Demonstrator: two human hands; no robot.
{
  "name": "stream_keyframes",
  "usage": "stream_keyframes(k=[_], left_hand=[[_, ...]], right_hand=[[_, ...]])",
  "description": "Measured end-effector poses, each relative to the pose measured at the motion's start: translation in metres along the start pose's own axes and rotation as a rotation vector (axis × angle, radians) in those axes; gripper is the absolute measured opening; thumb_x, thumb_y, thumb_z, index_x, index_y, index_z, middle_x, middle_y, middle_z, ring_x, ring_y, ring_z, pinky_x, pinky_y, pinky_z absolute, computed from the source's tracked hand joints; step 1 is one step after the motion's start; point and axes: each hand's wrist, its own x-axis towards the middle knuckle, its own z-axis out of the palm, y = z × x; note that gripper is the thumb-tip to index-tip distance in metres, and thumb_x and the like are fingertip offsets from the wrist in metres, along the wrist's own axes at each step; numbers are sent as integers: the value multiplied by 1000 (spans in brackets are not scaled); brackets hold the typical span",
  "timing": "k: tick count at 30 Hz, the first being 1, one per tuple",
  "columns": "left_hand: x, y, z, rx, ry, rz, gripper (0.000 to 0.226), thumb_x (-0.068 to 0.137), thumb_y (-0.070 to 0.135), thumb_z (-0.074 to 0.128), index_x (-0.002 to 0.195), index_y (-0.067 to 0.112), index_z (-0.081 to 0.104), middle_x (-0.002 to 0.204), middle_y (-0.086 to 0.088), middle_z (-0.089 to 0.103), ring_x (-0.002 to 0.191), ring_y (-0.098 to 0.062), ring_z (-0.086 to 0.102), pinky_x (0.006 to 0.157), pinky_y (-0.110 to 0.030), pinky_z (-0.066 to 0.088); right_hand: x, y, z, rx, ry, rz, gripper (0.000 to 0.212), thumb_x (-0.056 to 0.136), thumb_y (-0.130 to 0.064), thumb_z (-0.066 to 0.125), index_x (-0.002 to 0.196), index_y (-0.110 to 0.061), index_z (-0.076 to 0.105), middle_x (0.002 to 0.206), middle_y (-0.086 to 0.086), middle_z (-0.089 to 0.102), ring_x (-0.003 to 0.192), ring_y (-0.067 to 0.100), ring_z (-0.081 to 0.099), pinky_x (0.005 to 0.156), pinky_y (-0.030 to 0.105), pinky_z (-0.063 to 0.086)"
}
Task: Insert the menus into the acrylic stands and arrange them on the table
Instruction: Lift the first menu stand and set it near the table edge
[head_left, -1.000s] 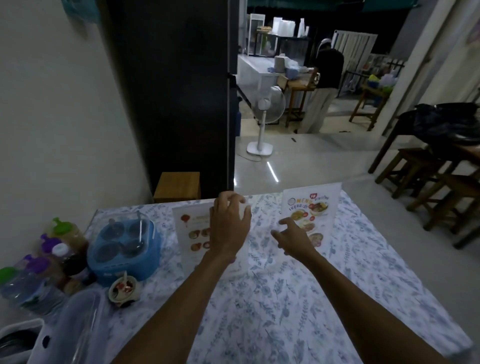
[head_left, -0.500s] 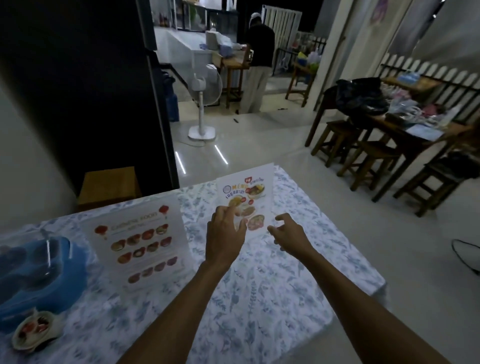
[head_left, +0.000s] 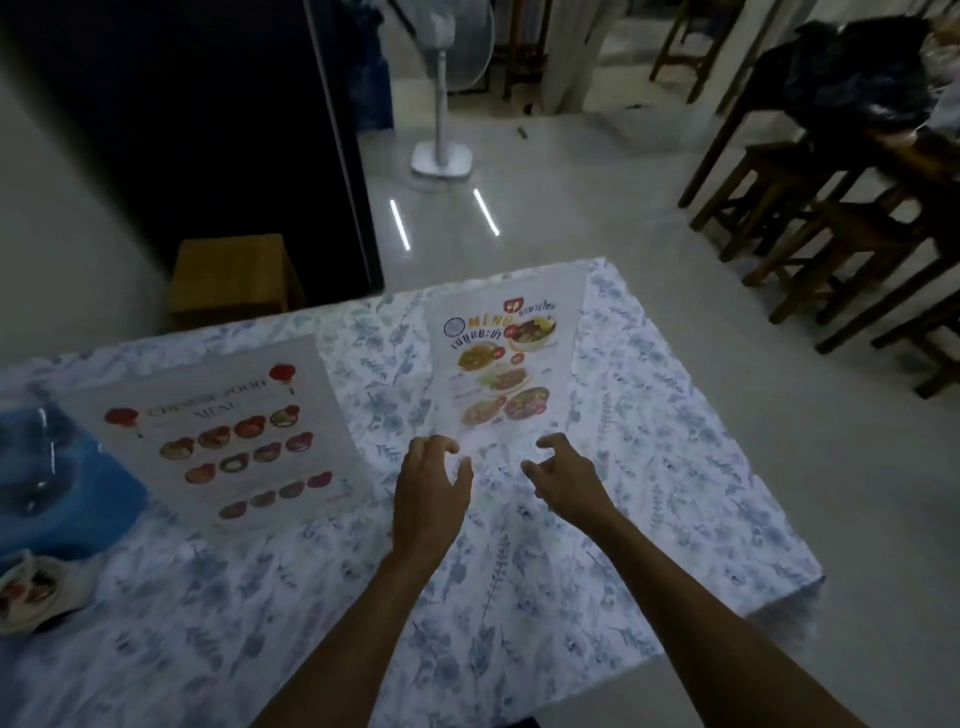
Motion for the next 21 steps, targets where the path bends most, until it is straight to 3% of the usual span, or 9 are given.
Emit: stream_keyframes(k=[2, 6, 10, 12, 15, 21], left_hand=[[-1, -8, 16, 5, -3, -42, 11, 93, 30, 64, 100, 23, 58, 106, 2, 54, 95, -19, 60, 75, -37, 55], [8, -3, 37, -15, -19, -113, 11, 94, 27, 64, 101, 21, 59, 108, 1, 53, 95, -17, 60, 74, -35, 55], [20, 14, 46, -26, 3, -132, 12, 94, 29, 63, 103, 23, 58, 109, 3, 53, 97, -17, 59, 77, -35, 54], [26, 21, 47, -34, 27, -154, 12, 95, 30, 62, 104, 23, 58, 110, 3, 53, 98, -16, 59, 75, -31, 52], [27, 20, 40, -29, 70, -181, 13, 94, 28, 62, 104, 21, 59, 109, 2, 54, 99, -17, 60, 74, -33, 53], [22, -4, 13, 9, 191, -270, 16, 93, 27, 65, 105, 20, 59, 108, 0, 55, 100, -19, 60, 75, -34, 53]], right_hand=[[16, 13, 3, -15, -53, 23, 39, 97, -32, 61, 130, -16, 48, 82, 4, 72, 79, 25, 70, 72, 39, 57], [47, 29, -6, -51, -88, 45, 42, 96, -35, 62, 131, -16, 49, 97, 10, 73, 91, 29, 71, 83, 40, 58], [65, 28, -22, -33, -84, 76, 37, 95, -34, 61, 126, -18, 50, 90, 10, 73, 82, 27, 71, 72, 40, 57], [70, 20, -23, -57, -78, 73, 39, 95, -36, 61, 127, -18, 50, 96, 10, 74, 87, 27, 71, 75, 39, 57], [74, -1, -8, -129, -109, 3, 42, 93, -41, 60, 127, -19, 51, 108, 12, 74, 101, 32, 69, 85, 37, 52], [76, -26, 31, -180, -277, -114, 43, 93, -40, 60, 125, -13, 51, 111, 15, 71, 104, 34, 67, 88, 38, 51]])
